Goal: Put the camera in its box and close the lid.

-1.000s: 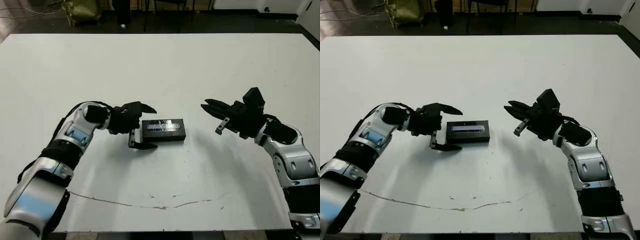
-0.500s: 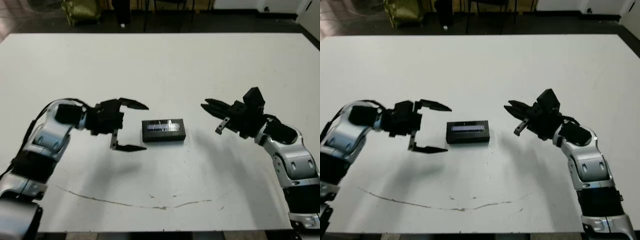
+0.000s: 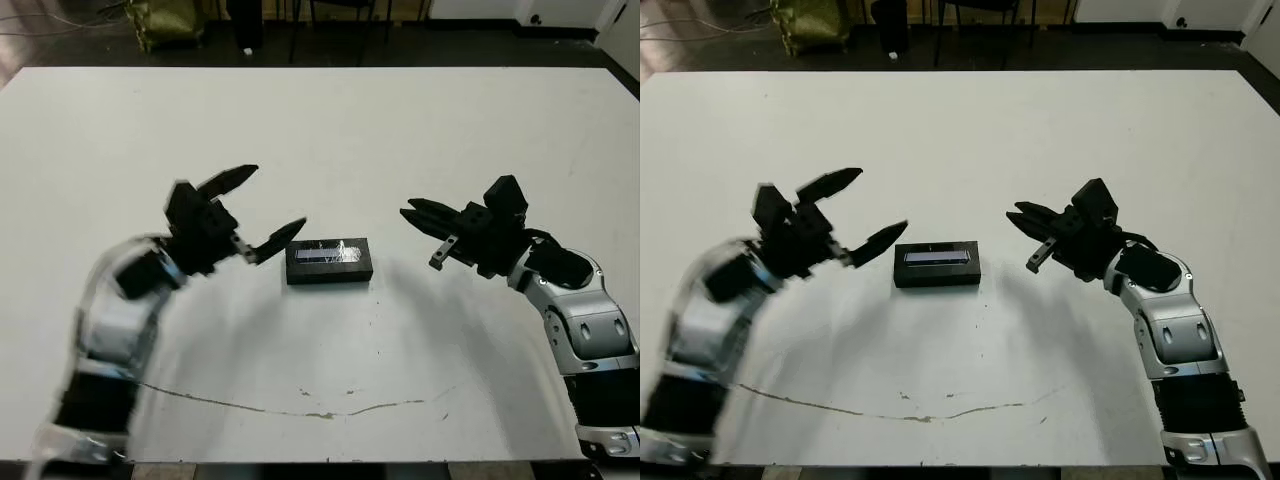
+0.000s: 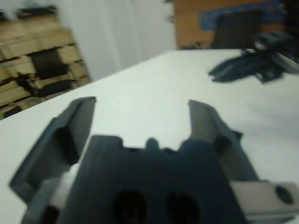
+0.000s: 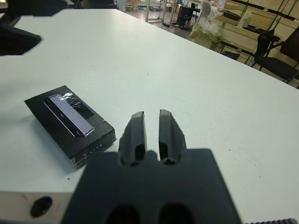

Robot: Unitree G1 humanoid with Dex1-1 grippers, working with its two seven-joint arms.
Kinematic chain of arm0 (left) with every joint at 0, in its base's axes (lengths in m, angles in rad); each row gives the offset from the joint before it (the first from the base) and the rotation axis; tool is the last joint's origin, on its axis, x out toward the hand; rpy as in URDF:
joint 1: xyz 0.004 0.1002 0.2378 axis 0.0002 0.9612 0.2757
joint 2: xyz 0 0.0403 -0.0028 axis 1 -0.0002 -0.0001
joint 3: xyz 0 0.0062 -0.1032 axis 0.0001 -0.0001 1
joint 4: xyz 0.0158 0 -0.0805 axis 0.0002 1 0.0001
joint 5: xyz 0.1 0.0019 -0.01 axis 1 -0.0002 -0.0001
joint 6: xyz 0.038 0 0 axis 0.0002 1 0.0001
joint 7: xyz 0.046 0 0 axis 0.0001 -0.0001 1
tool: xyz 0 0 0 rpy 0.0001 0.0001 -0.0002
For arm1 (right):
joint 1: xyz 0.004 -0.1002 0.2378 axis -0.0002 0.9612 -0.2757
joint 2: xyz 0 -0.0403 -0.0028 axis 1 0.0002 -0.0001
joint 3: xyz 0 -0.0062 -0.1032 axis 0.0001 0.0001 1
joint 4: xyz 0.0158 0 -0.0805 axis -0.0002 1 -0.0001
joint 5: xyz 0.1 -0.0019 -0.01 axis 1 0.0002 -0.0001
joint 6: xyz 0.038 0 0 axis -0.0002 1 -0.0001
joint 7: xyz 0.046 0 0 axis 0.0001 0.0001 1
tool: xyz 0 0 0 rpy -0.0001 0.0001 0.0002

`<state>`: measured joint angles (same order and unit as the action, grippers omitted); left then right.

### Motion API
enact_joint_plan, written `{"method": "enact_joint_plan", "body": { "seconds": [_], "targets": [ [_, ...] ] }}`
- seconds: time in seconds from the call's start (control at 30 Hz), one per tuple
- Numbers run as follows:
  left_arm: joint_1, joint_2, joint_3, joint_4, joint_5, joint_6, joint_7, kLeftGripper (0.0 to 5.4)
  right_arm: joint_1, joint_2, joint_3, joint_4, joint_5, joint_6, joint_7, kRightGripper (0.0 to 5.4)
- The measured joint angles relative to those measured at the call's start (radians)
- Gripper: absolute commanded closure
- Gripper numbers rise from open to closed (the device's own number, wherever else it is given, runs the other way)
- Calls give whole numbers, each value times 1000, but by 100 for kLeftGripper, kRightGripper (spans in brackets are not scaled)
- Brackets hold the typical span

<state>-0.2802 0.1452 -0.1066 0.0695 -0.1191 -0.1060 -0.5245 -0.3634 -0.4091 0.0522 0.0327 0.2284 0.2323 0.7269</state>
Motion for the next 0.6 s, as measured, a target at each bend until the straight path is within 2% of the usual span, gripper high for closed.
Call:
{"method": "enact_joint_plan", "body": {
  "seconds": [0.13, 0.3, 0.47, 0.6],
  "targets": [
    [1, -49, -64, 0, 59, 43, 72, 288, 0, 0, 1, -4, 0, 1, -9, 540],
    [1, -86, -119, -3, 54, 150, 75, 412, 1, 0, 1, -19, -2, 2, -17, 540],
    [1, -103, -162, -3, 61, 175, 76, 537, 1, 0, 1, -19, -2, 3, -17, 540],
    [3, -103, -185, -12, 69, 220, 75, 539, 4, 0, 1, -24, -2, 4, -19, 540]
  ]
}}
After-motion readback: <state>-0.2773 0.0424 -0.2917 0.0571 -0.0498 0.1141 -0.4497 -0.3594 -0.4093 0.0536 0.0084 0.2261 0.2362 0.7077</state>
